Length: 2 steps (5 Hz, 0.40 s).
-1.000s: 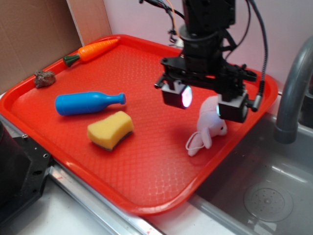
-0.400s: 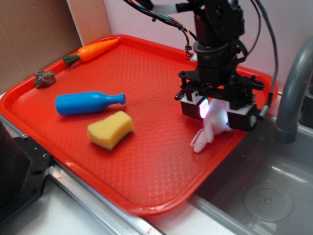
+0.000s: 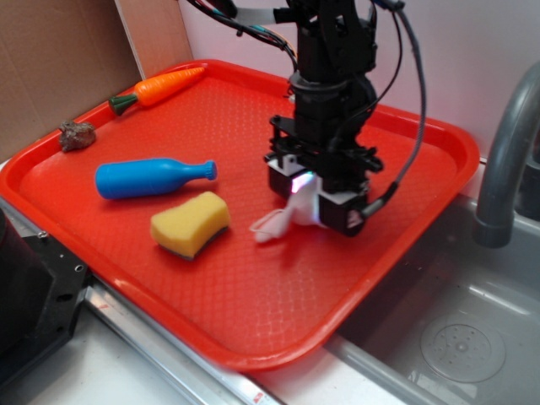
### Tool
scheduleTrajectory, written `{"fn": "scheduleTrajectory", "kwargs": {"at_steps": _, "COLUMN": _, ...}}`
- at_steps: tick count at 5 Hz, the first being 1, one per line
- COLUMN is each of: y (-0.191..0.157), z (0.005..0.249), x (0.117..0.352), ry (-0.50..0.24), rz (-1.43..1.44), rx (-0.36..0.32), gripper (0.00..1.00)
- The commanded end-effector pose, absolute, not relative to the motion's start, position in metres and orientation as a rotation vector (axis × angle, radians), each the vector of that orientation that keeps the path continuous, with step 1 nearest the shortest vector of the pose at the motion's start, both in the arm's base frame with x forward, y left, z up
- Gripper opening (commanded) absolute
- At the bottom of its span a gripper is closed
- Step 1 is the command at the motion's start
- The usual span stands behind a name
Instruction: Grab the pink bunny.
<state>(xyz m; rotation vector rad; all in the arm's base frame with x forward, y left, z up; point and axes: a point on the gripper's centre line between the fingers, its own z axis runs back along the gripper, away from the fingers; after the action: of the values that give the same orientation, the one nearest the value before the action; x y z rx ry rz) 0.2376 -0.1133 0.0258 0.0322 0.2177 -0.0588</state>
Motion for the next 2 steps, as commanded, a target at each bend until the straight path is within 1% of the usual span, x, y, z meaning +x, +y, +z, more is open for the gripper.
{"fn": "scheduleTrajectory", "kwargs": {"at_steps": 1, "y": -0.109, "z": 0.126, "x": 0.249, "ry": 0.04, "rz": -0.072, "rx": 0.165, "gripper": 0.0}}
{"fn": "scheduleTrajectory", "kwargs": {"at_steps": 2, "y": -0.091, "z": 0.176, "x": 0.243, "ry": -0.113, "rz": -0.064, "rx": 0.172, "gripper": 0.0}}
